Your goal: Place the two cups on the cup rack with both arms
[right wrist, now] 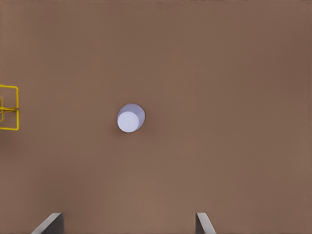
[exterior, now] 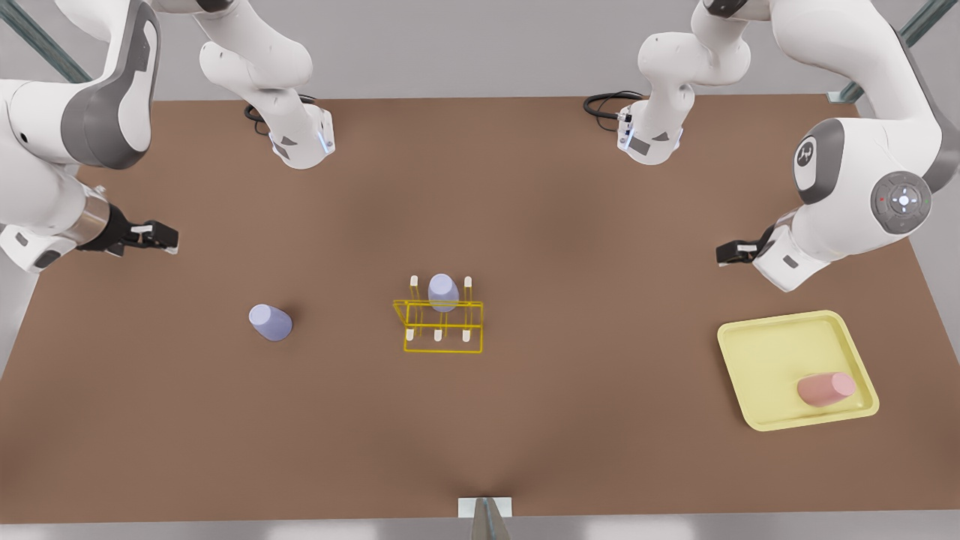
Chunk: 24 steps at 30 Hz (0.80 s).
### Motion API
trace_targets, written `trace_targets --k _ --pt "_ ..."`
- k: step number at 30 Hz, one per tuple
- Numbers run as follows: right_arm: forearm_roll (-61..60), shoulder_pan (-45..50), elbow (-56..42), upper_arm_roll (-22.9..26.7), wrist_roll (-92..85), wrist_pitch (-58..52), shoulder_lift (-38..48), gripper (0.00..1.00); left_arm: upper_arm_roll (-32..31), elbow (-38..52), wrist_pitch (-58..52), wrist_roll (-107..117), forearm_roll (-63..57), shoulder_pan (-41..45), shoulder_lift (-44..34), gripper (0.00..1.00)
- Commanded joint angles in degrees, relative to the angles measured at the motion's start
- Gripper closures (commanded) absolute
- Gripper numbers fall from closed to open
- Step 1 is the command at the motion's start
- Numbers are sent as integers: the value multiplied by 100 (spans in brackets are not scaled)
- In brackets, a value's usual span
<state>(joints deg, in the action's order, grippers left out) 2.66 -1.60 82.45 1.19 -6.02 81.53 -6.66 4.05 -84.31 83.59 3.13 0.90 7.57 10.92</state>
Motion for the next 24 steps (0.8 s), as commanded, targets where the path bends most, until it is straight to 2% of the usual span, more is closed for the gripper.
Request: trace_targets --k 1,2,4,5,7,11,16,24 --pt "-20 11 -19 4 -224 205 -11 0 -1 3 131 144 -2 -1 -2 0" --pt "15 11 -1 4 -233 205 -11 0 8 3 149 153 -2 -1 15 0" --pt "340 230 420 -40 -602 354 -292 0 8 107 1290 -40 112 -826 796 0" --pt "349 389 745 -40 -277 916 -388 0 8 721 1573 -795 314 -1310 1569 0" --pt "306 459 991 -40 -224 1742 -731 0 -1 2700 1713 -2106 358 -2049 3126 0" --pt "77 389 2143 -23 84 3589 -845 0 8 2701 3102 -2774 358 -2374 3715 0" --pt "-117 231 2284 -23 75 4081 -1259 0 8 2569 3814 -2968 367 -2594 3979 0" --pt "-275 301 2617 -23 75 4634 -1514 0 -1 1919 4016 -3423 306 -2673 3988 0"
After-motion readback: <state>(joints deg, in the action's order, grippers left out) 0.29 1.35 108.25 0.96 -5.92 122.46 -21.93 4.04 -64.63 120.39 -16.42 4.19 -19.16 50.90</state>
